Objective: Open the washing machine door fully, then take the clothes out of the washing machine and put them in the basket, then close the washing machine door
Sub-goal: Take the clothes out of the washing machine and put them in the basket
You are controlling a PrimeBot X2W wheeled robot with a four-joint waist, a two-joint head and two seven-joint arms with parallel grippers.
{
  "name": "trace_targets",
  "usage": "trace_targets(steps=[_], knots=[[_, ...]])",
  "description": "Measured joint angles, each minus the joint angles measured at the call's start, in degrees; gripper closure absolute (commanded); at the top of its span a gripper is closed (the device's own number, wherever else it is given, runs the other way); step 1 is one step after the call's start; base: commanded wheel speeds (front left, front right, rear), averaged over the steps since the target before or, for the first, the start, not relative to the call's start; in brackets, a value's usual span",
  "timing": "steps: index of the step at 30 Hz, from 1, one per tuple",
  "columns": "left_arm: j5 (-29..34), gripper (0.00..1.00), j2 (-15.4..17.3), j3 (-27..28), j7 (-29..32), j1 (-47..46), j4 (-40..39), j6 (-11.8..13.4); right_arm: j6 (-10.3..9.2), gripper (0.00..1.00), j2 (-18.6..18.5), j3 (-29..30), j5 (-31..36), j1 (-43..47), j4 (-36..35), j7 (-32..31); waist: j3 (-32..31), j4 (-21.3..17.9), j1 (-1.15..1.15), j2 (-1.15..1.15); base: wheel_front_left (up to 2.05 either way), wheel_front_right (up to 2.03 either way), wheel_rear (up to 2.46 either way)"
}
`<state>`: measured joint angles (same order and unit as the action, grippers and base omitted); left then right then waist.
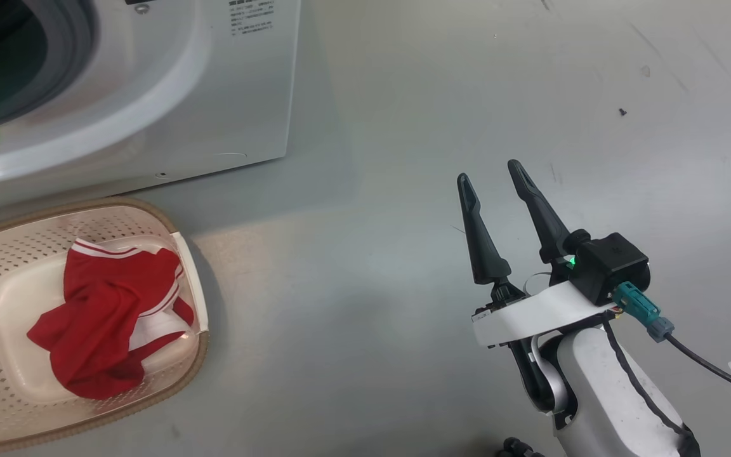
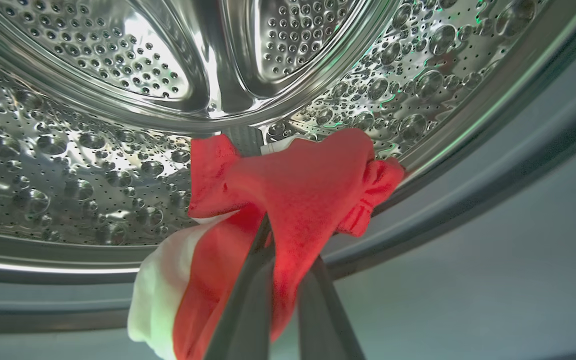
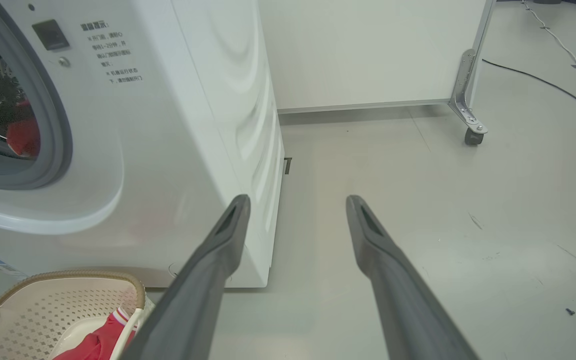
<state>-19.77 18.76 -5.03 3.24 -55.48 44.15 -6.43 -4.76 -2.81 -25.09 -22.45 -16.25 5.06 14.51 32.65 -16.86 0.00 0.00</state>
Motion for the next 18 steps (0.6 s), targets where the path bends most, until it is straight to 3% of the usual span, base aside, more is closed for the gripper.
trace_targets(steps=[18], knots=[[-0.7,1.00,-4.3,-4.9,-10.5,11.6,1.6,-0.7,1.21,0.00,-0.1,2.0,1.6,1.1,3.9,0.0,-8.0,7.1,0.00,0.00,0.00,0.00,0.00]])
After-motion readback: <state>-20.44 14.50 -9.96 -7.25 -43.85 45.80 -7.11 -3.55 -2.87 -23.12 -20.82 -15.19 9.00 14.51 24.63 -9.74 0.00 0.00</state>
